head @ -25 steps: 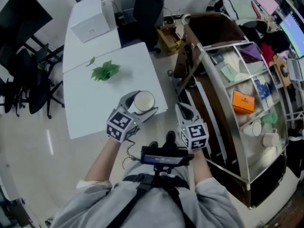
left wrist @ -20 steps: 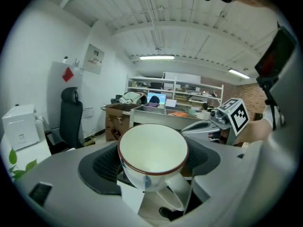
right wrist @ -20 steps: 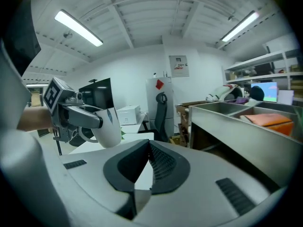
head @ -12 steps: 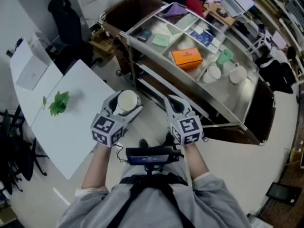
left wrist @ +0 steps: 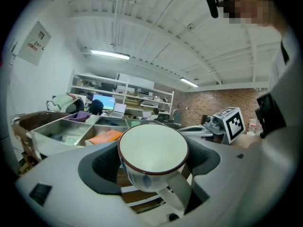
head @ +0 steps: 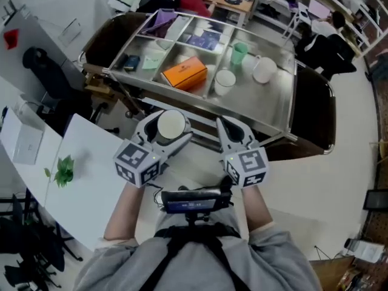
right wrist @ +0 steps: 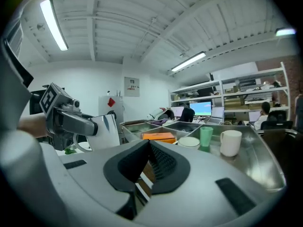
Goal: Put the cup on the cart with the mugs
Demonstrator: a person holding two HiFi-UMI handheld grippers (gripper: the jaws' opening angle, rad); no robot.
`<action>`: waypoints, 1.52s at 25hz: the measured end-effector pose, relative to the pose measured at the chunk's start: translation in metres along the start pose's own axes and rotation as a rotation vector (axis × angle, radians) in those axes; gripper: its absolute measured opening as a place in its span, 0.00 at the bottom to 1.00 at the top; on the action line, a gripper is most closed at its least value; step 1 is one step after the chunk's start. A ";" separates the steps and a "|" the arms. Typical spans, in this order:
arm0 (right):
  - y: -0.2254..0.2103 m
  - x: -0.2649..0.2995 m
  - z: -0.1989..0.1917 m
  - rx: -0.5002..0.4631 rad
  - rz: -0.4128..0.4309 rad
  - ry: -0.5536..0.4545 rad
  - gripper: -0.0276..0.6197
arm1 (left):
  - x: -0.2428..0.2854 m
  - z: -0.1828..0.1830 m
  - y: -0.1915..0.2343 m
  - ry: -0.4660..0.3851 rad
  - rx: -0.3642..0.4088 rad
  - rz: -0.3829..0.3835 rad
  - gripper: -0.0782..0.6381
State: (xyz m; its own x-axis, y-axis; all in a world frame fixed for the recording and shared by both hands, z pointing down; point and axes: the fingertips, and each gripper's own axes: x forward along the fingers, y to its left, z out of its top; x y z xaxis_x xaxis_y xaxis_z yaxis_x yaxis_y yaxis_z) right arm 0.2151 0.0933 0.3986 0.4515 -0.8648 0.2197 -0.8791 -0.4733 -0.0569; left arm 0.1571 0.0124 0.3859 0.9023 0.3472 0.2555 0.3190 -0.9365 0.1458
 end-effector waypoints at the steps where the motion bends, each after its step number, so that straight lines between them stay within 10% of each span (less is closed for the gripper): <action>1: -0.012 -0.007 0.006 0.005 -0.019 -0.010 0.05 | 0.012 0.008 -0.008 0.001 0.017 -0.027 0.67; 15: -0.188 -0.066 0.060 0.010 -0.256 -0.094 0.05 | 0.179 0.099 -0.084 -0.006 0.156 -0.243 0.67; 38: -0.343 -0.071 0.009 0.117 -0.425 0.077 0.05 | 0.369 0.038 -0.115 0.213 0.189 -0.382 0.67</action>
State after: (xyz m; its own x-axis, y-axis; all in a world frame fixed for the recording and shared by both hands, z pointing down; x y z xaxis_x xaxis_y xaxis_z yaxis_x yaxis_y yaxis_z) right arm 0.4859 0.3154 0.3941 0.7524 -0.5762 0.3193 -0.5923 -0.8038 -0.0548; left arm 0.4640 0.2465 0.4273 0.6369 0.6525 0.4106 0.6812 -0.7257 0.0965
